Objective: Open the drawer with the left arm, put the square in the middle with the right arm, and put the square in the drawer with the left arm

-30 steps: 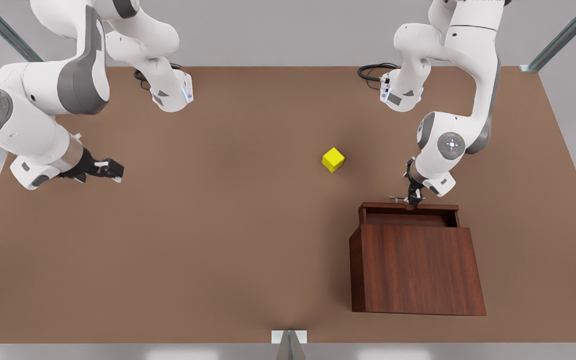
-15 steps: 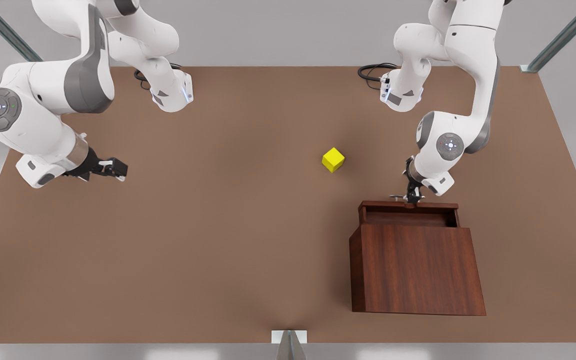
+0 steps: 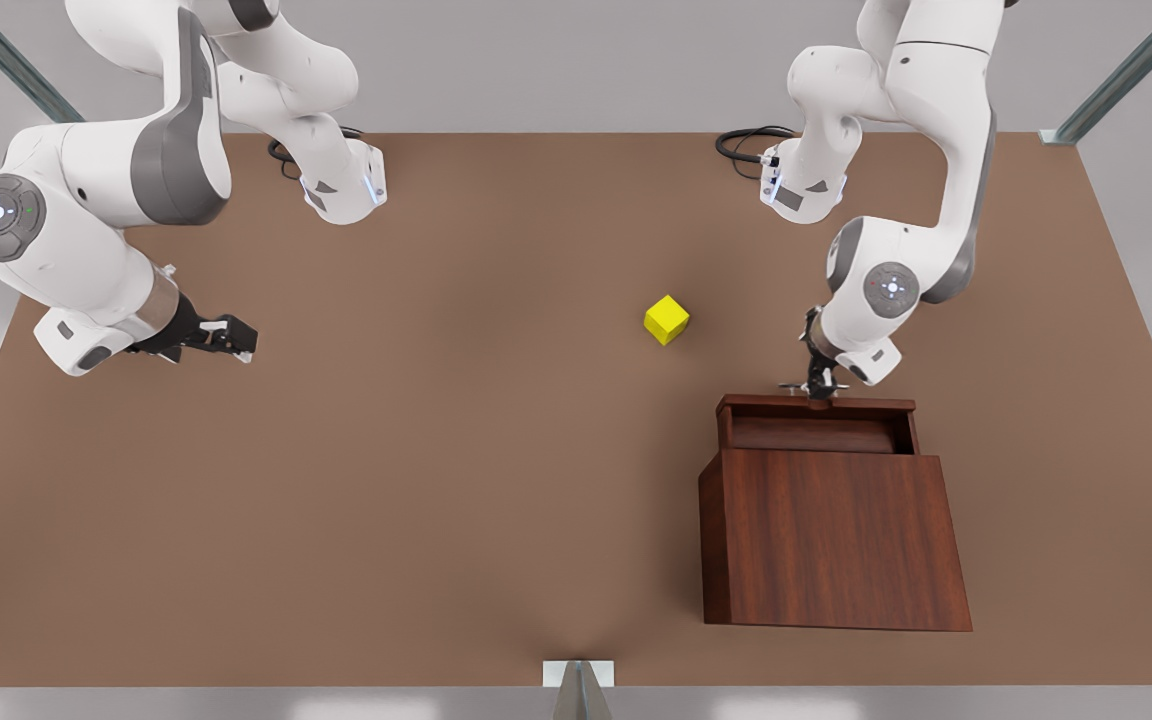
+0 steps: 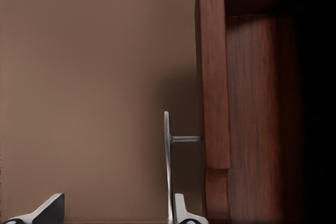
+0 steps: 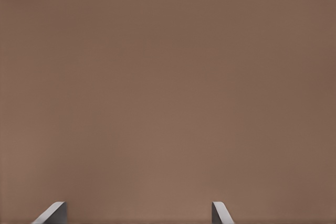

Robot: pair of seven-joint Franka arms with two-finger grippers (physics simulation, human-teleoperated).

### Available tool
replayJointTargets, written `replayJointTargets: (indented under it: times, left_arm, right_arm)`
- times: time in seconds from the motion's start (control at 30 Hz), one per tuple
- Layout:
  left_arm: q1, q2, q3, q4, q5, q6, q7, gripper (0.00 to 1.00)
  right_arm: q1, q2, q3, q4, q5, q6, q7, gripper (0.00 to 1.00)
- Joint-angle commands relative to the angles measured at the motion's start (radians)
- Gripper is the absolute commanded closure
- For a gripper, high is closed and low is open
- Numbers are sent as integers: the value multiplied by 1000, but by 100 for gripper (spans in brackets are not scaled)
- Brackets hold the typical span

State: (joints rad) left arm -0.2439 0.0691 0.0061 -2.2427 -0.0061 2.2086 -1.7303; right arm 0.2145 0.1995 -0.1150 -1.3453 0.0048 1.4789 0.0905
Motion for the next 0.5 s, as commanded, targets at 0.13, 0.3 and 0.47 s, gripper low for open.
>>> replayJointTargets:
  times: [0.13,0.3,0.47]
  left_arm:
    - [5,-2,0,-3,-2,-13,-2,0]
    - [5,-8,0,-3,-2,-40,-3,0]
    - [-8,-9,-5,-3,-17,-49,-20,0]
  right_arm:
    - [0,0,0,0,0,0,0,0]
    - [-3,0,0,-2,0,-5,0,0]
    - [-4,0,0,-2,0,-5,0,0]
